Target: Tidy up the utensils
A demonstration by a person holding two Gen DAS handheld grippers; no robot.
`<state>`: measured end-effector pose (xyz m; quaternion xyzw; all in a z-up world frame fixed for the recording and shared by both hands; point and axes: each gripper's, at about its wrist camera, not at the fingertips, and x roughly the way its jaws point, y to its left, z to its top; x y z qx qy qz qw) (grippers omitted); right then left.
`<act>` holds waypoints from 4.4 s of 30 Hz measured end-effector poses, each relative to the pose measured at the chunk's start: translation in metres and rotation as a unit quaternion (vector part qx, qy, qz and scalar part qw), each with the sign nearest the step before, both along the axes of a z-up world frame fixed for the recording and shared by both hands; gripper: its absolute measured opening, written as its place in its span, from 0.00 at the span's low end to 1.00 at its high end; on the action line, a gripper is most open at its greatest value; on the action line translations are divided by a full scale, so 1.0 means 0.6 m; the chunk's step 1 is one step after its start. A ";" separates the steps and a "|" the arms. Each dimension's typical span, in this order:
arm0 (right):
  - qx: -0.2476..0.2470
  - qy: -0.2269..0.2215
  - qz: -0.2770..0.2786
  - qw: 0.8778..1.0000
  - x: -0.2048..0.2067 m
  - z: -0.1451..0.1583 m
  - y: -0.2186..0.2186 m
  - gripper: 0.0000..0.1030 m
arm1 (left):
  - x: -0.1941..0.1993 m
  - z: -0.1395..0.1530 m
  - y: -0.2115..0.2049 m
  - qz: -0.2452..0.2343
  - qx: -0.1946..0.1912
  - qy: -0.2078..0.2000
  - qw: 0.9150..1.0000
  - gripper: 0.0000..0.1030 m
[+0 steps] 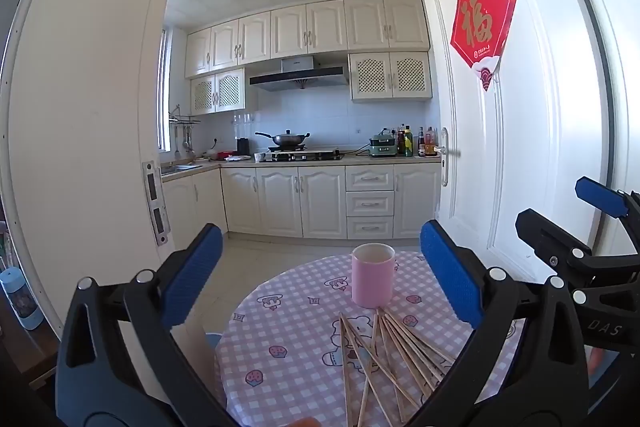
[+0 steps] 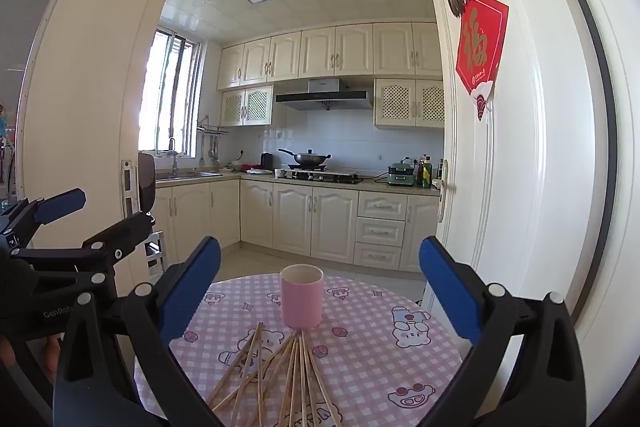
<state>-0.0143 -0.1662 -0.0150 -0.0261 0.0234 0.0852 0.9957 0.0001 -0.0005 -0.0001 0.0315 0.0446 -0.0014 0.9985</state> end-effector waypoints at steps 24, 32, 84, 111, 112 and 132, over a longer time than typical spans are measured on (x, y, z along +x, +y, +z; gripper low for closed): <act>-0.007 0.011 0.009 1.000 0.022 -0.004 0.019 0.93 | 0.020 -0.011 0.014 0.008 -0.008 0.011 1.000 0.94; -0.010 0.017 0.010 1.000 0.029 -0.007 0.024 0.93 | 0.027 -0.016 0.022 0.010 -0.012 0.016 1.000 0.94; 0.004 0.038 0.007 0.999 0.058 -0.020 0.006 0.93 | 0.063 -0.028 0.014 0.000 -0.004 0.034 0.999 0.94; 0.005 0.040 0.008 0.999 0.060 -0.018 0.003 0.93 | 0.067 -0.024 0.012 -0.001 -0.004 0.035 0.999 0.94; 0.005 0.040 0.008 0.999 0.060 -0.018 0.003 0.93 | 0.067 -0.024 0.013 -0.001 -0.005 0.035 0.999 0.94; 0.004 0.043 0.008 0.999 0.064 -0.022 0.006 0.93 | 0.072 -0.028 0.013 0.000 -0.004 0.041 0.999 0.94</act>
